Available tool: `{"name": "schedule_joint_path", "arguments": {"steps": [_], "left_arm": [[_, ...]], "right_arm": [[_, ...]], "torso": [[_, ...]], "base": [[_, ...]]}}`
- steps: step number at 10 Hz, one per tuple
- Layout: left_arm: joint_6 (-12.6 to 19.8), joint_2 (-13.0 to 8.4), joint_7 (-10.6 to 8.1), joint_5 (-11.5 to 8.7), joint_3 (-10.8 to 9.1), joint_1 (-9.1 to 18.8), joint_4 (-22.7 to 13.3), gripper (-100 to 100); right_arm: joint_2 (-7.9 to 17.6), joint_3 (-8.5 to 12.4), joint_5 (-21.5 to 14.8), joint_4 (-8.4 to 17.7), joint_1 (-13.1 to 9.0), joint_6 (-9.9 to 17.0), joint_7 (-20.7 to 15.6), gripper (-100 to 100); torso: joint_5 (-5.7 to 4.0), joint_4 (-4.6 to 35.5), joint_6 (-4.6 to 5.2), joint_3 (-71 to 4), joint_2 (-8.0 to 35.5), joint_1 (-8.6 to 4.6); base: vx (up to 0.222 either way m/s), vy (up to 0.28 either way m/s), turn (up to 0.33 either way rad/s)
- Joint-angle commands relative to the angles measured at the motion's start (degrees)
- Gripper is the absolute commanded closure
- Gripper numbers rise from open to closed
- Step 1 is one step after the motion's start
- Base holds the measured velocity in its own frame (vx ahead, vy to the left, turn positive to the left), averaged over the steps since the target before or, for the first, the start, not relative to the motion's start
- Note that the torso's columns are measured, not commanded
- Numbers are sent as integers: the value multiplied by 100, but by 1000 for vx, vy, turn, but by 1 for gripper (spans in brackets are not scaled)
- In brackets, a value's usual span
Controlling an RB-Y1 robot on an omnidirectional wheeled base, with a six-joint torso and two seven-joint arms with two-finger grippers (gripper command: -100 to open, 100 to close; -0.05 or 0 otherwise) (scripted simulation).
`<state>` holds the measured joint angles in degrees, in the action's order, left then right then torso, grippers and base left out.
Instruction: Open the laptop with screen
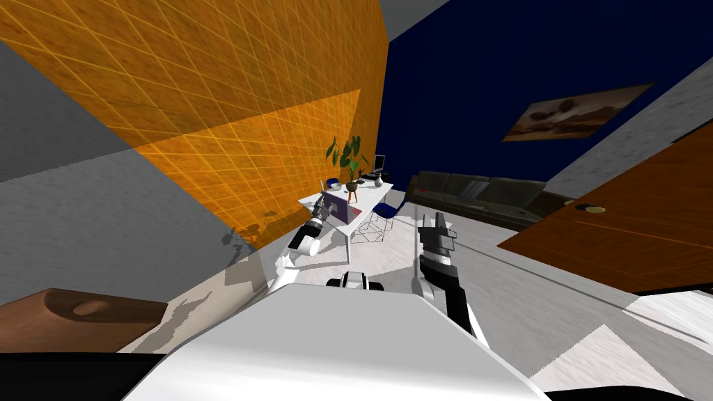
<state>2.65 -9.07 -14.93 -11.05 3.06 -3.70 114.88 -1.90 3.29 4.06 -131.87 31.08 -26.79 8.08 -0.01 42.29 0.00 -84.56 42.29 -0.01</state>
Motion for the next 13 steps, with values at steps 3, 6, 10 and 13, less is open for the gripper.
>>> {"name": "schedule_joint_path", "arguments": {"steps": [3, 6, 10, 13], "left_arm": [[712, 124, -132, -222, -7, 531, -514, -100], [1120, 236, -200, -342, -8, 832, -786, -100], [1560, 405, -274, -472, -8, 1157, -1079, -100], [1821, 721, -318, -549, -8, 1350, -1255, -100]], "right_arm": [[0, 0, 0, 0, 0, 0, 0, 0], [0, 0, 0, 0, 0, 0, 0, 0], [0, 0, 0, 0, 0, 0, 0, 0], [0, 0, 0, 0, 0, 0, 0, 0]], "torso": [[0, 0, 1, -1, -1, 0], [0, 0, 0, 0, 0, 1], [1, 0, 0, -1, -1, 3], [0, 0, 0, 0, -1, 1]], "base": [[-2, -51, 23], [-1, -50, 21], [0, -39, 17], [-4, -36, 14]]}}
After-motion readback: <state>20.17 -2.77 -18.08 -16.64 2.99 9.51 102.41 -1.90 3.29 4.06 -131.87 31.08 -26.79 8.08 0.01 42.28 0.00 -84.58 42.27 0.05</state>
